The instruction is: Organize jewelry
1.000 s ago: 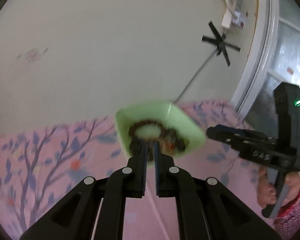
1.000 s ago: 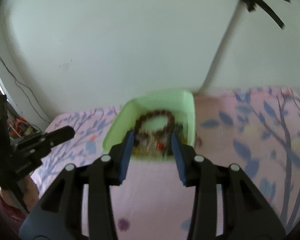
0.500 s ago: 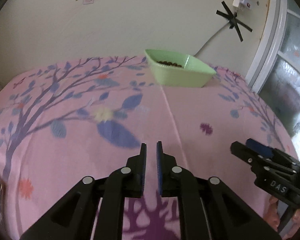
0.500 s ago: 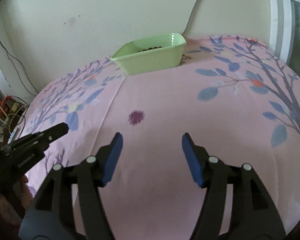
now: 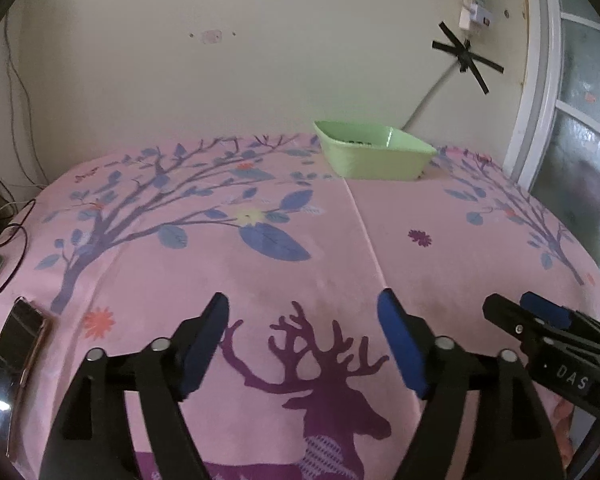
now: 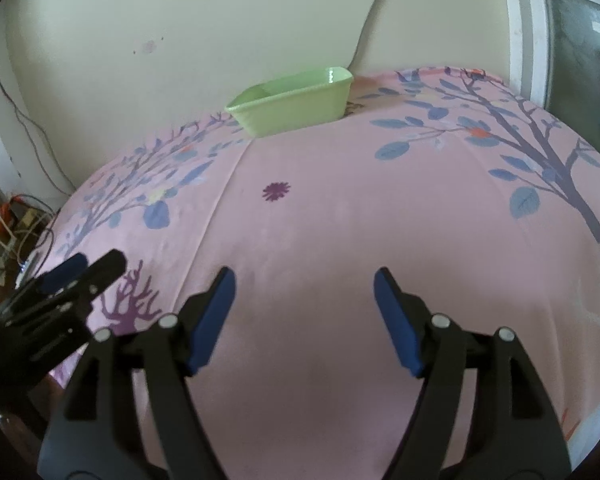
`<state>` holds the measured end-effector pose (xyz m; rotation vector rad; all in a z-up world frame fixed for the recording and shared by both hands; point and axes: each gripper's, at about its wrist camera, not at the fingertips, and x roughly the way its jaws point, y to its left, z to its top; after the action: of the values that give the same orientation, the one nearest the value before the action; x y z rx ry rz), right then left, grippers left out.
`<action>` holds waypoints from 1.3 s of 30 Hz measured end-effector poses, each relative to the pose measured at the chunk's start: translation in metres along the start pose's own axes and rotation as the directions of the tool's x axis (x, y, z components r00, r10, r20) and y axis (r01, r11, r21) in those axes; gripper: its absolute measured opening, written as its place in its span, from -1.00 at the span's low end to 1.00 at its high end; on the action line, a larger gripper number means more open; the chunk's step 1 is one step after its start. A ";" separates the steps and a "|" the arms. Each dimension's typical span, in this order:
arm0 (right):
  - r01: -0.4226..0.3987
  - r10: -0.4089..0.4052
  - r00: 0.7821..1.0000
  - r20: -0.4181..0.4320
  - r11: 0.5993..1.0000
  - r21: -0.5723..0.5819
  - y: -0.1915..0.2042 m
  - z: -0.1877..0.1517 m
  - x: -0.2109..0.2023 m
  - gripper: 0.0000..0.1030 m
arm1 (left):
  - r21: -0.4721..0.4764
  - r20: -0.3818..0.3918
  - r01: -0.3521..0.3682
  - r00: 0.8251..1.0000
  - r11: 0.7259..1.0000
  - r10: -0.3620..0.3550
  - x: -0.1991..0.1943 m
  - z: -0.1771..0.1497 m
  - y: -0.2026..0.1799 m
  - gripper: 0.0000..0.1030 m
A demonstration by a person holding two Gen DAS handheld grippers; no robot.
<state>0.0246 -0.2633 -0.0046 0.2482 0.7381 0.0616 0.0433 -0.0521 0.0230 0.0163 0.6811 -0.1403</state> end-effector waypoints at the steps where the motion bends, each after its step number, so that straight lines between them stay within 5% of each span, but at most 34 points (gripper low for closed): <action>1: -0.001 0.001 1.000 0.001 1.000 0.006 -0.001 0.000 0.000 0.35 | 0.002 -0.001 -0.005 1.000 1.000 0.005 -0.001 -0.001 -0.001 0.33; 19: -0.042 0.042 0.999 -0.028 0.999 -0.001 0.002 -0.003 0.003 0.41 | 0.070 -0.079 -0.122 0.989 0.990 0.127 0.009 -0.009 -0.013 0.46; 39: -0.038 0.038 0.999 -0.025 0.999 0.004 0.001 -0.005 0.002 0.42 | 0.051 -0.148 -0.114 0.982 0.992 0.120 0.018 -0.013 -0.007 0.46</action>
<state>0.0227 -0.2609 -0.0086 0.2650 0.7587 0.0999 0.0478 -0.0600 0.0019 0.1080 0.8259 -0.0402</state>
